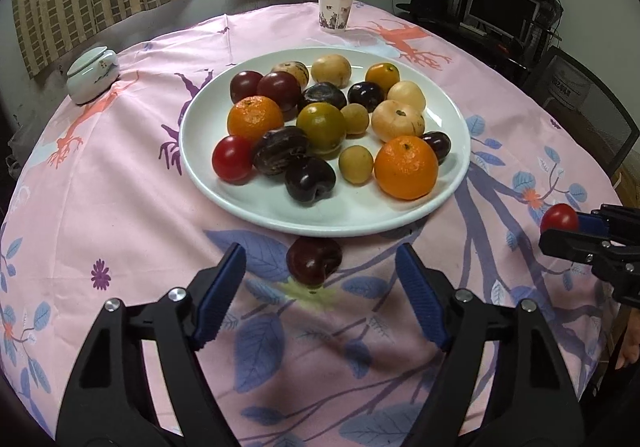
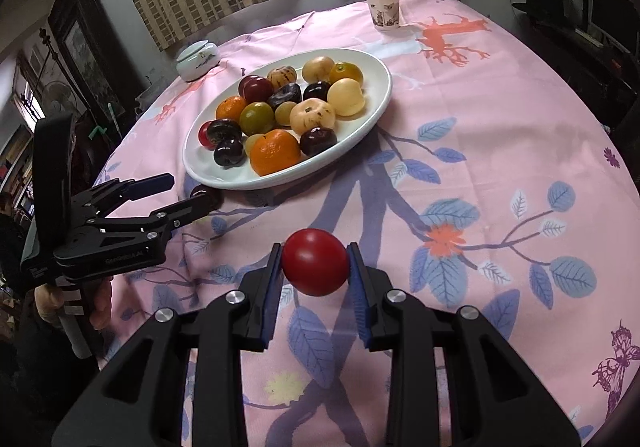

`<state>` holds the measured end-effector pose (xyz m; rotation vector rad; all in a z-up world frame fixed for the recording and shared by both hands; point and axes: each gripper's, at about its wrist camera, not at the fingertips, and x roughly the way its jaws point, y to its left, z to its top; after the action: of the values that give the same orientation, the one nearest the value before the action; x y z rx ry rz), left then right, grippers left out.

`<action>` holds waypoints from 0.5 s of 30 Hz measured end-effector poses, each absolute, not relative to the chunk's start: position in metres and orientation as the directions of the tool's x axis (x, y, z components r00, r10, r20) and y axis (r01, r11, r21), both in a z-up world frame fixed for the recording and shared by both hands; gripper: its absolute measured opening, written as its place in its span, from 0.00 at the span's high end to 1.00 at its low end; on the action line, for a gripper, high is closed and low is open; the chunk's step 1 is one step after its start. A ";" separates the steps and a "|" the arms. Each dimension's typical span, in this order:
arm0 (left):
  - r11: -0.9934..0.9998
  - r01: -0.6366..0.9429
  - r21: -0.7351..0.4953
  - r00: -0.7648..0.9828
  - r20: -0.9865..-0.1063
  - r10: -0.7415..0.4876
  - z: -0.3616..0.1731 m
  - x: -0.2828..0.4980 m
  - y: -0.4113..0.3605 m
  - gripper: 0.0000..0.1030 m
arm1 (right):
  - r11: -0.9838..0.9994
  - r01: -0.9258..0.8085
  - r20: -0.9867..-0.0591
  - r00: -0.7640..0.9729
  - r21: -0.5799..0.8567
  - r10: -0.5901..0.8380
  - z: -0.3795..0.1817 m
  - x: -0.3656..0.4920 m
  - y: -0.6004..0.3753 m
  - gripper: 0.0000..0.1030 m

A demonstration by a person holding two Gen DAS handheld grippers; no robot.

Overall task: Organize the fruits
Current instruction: 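Grasp a red tomato with the right gripper while the left grasps a dark plum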

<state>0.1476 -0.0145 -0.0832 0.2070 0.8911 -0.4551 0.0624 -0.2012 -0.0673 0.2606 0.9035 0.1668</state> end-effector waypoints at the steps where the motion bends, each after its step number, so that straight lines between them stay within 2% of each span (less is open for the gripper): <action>1: 0.883 0.468 -0.013 0.533 -0.793 -0.294 -0.087 0.149 -0.017 0.32 | 0.954 -0.034 -0.751 0.609 0.298 0.257 -0.068 0.062 -0.203 0.69; 2: 0.881 0.472 -0.014 0.522 -0.801 -0.292 -0.090 0.151 -0.018 0.37 | 0.952 -0.036 -0.749 0.609 0.304 0.262 -0.068 0.061 -0.204 0.69; 3: 0.881 0.474 -0.014 0.508 -0.813 -0.286 -0.095 0.154 -0.020 0.51 | 0.949 -0.037 -0.746 0.609 0.312 0.268 -0.068 0.061 -0.206 0.69; 4: 0.884 0.467 -0.005 0.500 -0.823 -0.269 -0.100 0.157 -0.021 0.58 | 0.947 -0.037 -0.744 0.610 0.318 0.274 -0.068 0.060 -0.207 0.69; 8: 0.890 0.455 -0.019 0.501 -0.821 -0.273 -0.105 0.160 -0.017 0.63 | 0.942 -0.035 -0.738 0.612 0.335 0.285 -0.069 0.059 -0.210 0.69; 9: 0.894 0.448 -0.010 0.509 -0.819 -0.265 -0.104 0.159 -0.016 0.68 | 0.940 -0.033 -0.738 0.610 0.339 0.288 -0.070 0.059 -0.211 0.69; 15: 0.908 0.419 -0.013 0.556 -0.787 -0.268 -0.091 0.132 -0.011 0.69 | 0.940 -0.033 -0.736 0.613 0.339 0.287 -0.064 0.057 -0.213 0.69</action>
<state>0.1323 -0.0109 -0.0905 0.1839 0.8945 -0.4079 0.0572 -0.2127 -0.0637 0.3073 0.8949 0.1878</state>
